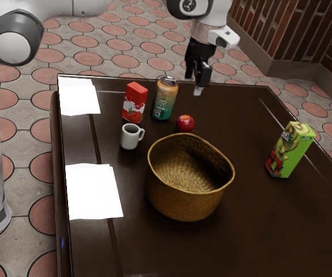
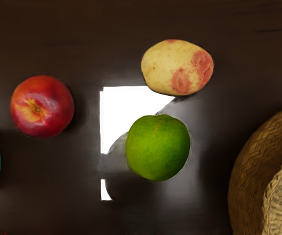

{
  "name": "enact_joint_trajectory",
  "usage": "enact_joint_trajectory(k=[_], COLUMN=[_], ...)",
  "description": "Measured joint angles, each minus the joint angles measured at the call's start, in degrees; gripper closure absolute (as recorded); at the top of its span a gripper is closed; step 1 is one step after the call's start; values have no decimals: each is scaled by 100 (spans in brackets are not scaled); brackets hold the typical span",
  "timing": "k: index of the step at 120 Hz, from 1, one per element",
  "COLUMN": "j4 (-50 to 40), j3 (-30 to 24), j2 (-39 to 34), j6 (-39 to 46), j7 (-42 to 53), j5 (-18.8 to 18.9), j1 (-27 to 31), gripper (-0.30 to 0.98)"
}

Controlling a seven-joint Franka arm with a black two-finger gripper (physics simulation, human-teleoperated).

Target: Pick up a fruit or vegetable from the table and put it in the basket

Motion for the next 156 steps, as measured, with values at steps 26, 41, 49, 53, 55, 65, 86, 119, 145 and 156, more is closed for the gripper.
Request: enact_joint_trajectory(k=[26, 41, 49, 53, 55, 65, 86, 119, 145, 156], j4=[46, 75, 146, 157, 155, 44, -170, 322, 996, 1167], j3=[-5, -4, 87, 144, 161, 249, 284, 297, 300, 315], j2=[47, 60, 105, 135, 147, 207, 643, 1155, 2017, 2169], j6=[-45, -2, 8, 5, 3, -26, -33, 124, 304, 354], j7=[204, 300, 358, 379, 378, 308, 208, 514, 724, 835], j5=[15, -6, -1, -3, -2, 24, 43, 243, 337, 362], j1=[58, -7, -88, -96, -81, 5, 28, 3, -7, -1], gripper=[0, 0, 0, 0, 0, 0, 0, 0, 0, 0])
